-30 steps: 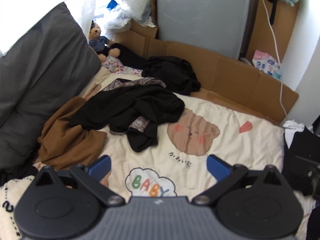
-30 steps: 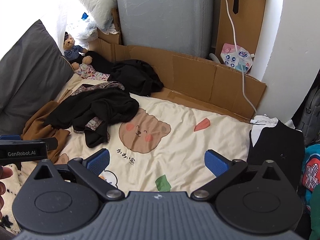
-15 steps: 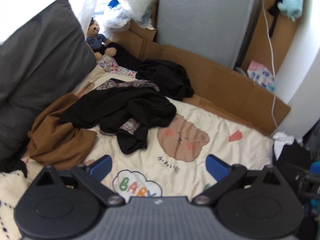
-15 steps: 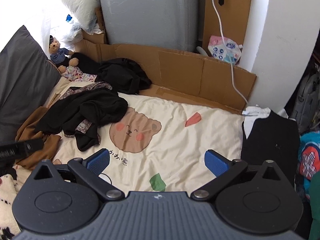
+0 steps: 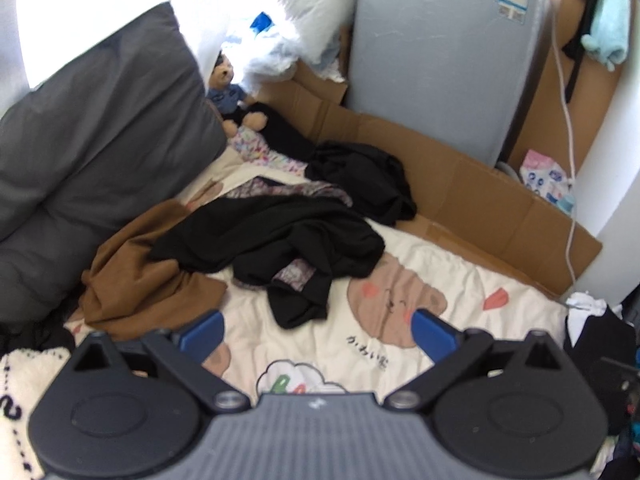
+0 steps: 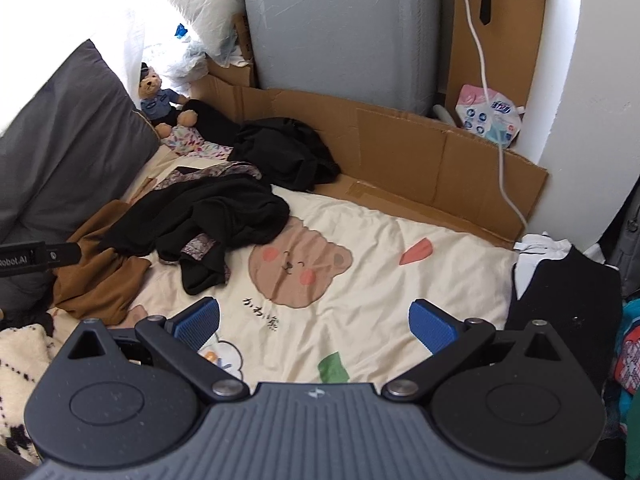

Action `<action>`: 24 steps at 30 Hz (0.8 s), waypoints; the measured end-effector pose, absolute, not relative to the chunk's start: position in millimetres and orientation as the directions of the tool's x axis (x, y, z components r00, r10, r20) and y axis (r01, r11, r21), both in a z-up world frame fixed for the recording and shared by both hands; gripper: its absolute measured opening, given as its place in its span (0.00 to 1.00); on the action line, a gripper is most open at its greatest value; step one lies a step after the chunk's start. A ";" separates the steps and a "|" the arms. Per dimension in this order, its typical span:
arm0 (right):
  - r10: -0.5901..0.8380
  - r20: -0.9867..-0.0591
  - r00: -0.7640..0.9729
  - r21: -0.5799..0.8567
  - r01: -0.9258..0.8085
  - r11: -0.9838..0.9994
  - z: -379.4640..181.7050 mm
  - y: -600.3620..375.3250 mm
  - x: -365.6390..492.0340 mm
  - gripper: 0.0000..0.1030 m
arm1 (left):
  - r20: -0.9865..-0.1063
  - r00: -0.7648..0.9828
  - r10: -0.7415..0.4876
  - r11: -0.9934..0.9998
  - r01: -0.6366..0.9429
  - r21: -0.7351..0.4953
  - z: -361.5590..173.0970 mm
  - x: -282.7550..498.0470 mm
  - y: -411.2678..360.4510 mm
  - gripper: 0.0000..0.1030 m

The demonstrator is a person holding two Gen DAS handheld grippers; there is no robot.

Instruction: Fold clothes

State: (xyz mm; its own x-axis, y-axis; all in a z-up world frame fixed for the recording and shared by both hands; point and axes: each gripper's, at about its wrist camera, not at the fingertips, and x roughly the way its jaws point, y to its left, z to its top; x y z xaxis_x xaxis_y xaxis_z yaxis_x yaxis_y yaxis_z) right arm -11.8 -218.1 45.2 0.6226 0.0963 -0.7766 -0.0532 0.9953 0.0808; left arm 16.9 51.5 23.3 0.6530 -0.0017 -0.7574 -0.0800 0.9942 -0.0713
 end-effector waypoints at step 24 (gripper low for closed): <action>0.132 -0.757 0.641 0.134 -0.045 0.990 40.9 -223.8 25.2 0.99 | -0.750 0.635 -0.184 0.979 0.050 -0.199 28.3 55.6 57.5 0.87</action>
